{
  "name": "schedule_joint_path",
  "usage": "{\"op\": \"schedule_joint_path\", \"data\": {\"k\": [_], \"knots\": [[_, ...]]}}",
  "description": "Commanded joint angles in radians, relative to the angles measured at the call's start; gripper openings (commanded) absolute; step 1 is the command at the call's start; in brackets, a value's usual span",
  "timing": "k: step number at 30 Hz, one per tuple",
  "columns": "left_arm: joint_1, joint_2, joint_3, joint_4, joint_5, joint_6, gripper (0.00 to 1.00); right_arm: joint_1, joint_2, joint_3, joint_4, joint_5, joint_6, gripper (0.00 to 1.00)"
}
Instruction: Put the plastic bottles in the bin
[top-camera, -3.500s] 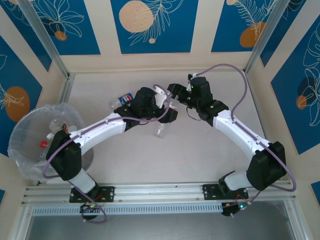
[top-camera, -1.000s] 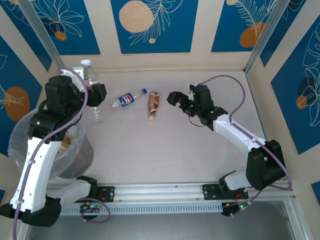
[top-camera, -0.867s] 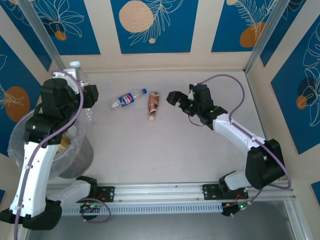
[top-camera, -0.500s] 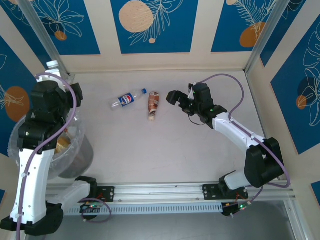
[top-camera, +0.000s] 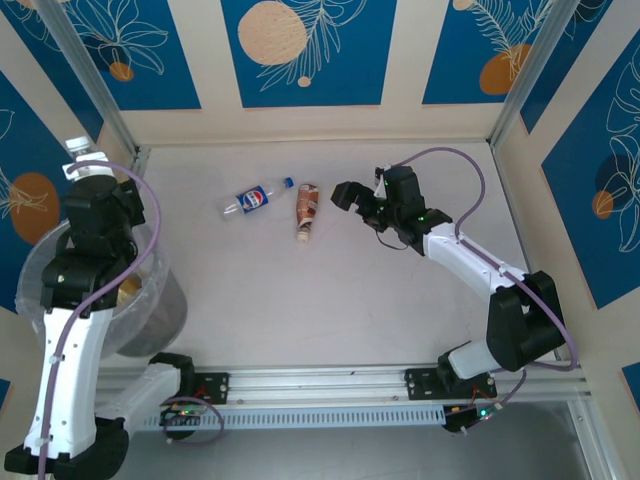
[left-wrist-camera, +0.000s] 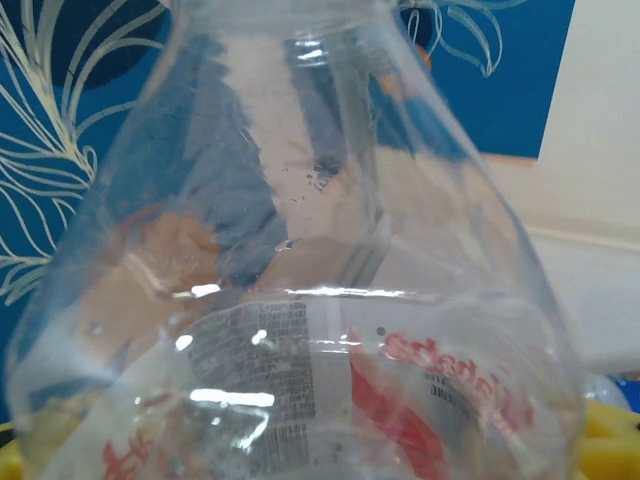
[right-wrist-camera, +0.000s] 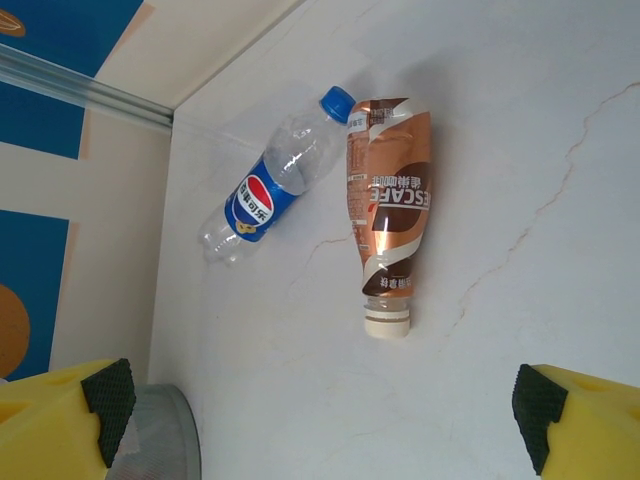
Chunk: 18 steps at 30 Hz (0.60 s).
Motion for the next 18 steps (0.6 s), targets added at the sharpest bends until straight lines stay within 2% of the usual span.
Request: {"op": "schedule_joint_path", "data": {"k": [1, 8, 15, 16, 18], "knots": [[0.017, -0.021, -0.067, 0.031, -0.019, -0.018, 0.64, -0.004, 0.002, 0.028, -0.024, -0.018, 0.000, 0.99], [0.030, -0.040, -0.128, -0.030, -0.001, -0.108, 0.65, -0.005, 0.010, 0.040, -0.035, -0.017, -0.007, 0.99], [0.049, -0.078, -0.183, -0.017, 0.034, -0.150, 0.65, -0.004, 0.037, 0.063, -0.037, -0.046, 0.001, 0.99], [0.050, -0.078, -0.185, -0.023, 0.035, -0.158, 0.66, -0.004, 0.040, 0.066, -0.041, -0.050, 0.000, 0.99], [0.055, -0.076, -0.183, -0.042, 0.033, -0.178, 0.74, -0.004, 0.048, 0.073, -0.045, -0.053, 0.000, 0.99]]}}
